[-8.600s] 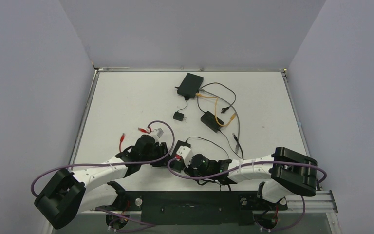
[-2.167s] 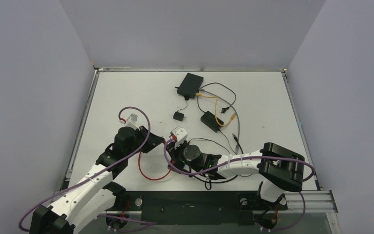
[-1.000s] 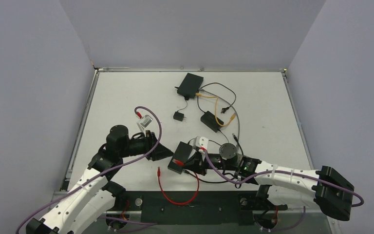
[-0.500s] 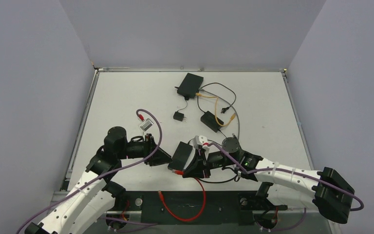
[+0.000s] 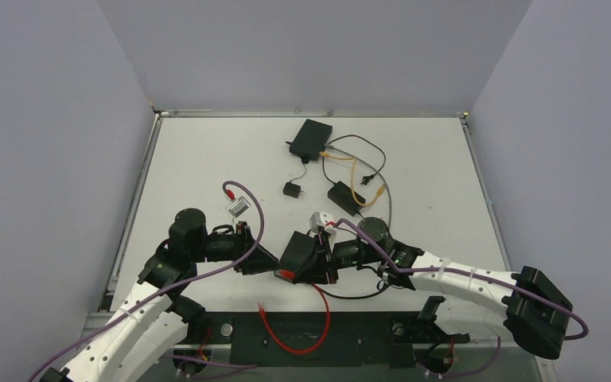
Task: Insert the plug into the switch port
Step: Pick up the connector from the center of the board.
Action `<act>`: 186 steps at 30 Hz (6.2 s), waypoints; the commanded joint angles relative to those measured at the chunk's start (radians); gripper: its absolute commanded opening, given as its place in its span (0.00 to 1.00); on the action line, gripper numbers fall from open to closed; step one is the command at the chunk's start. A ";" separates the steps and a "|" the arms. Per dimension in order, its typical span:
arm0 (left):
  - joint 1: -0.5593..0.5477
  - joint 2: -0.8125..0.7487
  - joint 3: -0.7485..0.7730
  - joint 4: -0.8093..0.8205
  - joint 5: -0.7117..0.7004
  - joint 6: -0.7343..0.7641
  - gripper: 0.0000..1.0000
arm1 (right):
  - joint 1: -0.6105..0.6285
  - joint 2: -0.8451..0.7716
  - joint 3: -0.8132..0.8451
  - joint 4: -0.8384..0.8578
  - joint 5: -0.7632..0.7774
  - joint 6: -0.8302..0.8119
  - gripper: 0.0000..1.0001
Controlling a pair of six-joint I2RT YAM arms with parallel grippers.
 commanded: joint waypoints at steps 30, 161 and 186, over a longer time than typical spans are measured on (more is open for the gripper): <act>-0.007 -0.038 0.029 0.026 0.032 0.007 0.09 | -0.035 0.080 0.033 0.207 -0.013 0.100 0.00; 0.010 0.263 -0.087 0.360 -0.196 -0.254 0.43 | 0.243 -0.091 -0.029 -0.245 0.893 -0.489 0.00; 0.021 0.549 -0.054 0.403 -0.458 -0.076 0.43 | 0.161 0.094 -0.131 -0.178 1.037 -0.122 0.00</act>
